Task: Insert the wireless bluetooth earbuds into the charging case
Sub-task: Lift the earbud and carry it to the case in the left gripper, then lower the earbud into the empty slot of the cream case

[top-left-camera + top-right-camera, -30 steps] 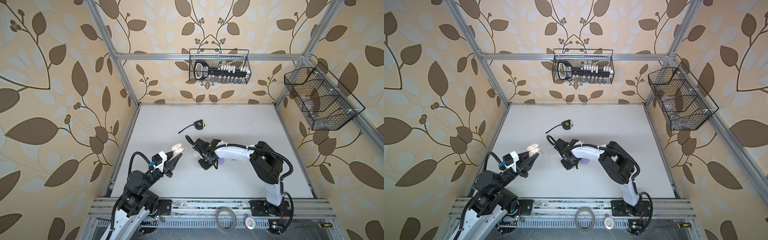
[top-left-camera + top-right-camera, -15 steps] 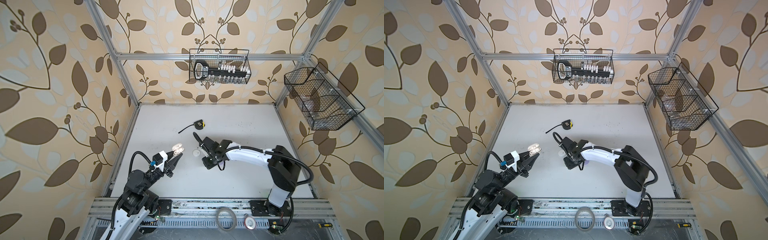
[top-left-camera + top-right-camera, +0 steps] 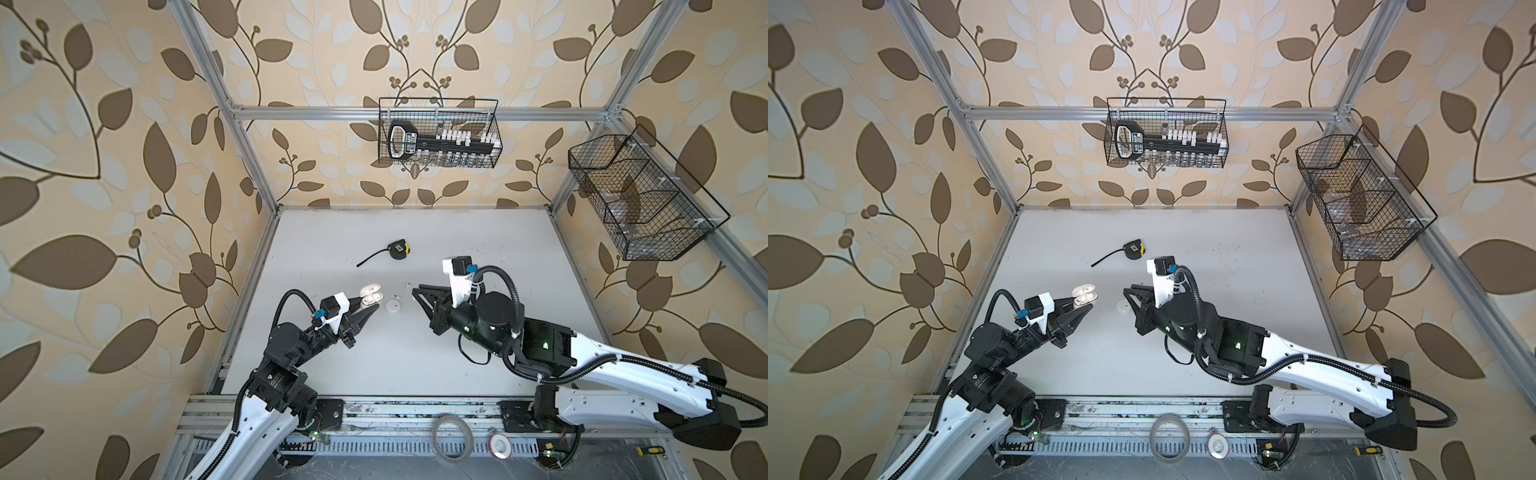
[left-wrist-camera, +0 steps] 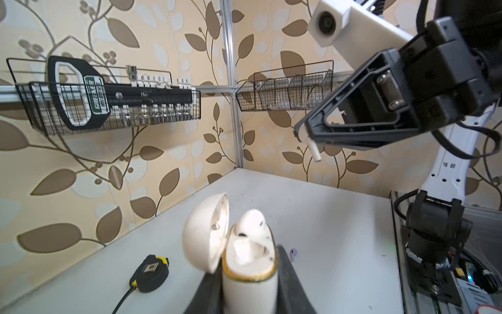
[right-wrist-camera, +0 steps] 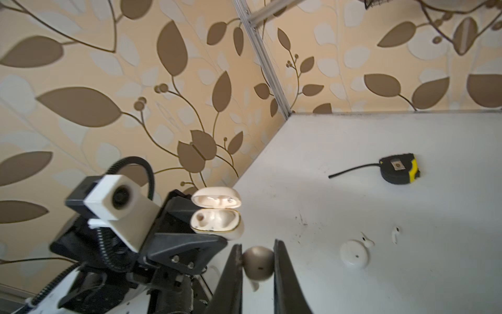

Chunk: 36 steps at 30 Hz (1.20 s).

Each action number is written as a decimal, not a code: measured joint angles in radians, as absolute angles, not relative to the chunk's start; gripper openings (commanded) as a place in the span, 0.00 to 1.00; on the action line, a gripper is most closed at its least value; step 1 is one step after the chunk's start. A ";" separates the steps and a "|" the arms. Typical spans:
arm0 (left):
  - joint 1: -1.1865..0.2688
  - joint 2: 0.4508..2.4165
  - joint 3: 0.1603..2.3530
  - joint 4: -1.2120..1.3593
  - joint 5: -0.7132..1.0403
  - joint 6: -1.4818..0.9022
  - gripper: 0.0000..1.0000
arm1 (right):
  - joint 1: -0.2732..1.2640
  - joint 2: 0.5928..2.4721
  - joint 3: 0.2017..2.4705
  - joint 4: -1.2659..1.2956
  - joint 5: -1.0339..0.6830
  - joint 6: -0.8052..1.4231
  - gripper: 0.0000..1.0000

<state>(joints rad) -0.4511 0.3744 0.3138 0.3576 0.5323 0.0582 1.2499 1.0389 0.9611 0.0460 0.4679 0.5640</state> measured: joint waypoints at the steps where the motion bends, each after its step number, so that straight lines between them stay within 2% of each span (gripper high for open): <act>1: -0.451 0.386 0.314 0.384 0.544 0.050 0.00 | 1.270 1.039 0.951 0.104 0.492 0.546 0.02; 8: -0.451 0.406 0.278 0.561 0.580 -0.004 0.00 | 1.351 1.100 0.935 0.397 0.573 0.413 0.00; 16: -0.451 0.394 0.247 0.667 0.603 -0.038 0.00 | 1.382 1.188 0.935 0.559 0.601 0.342 0.00; 26: -0.451 0.382 0.245 0.689 0.603 -0.061 0.00 | 1.401 1.317 0.973 0.594 0.609 0.321 0.01; 36: -0.451 0.382 0.245 0.688 0.603 -0.062 0.00 | 1.401 1.365 1.022 0.593 0.610 0.318 0.01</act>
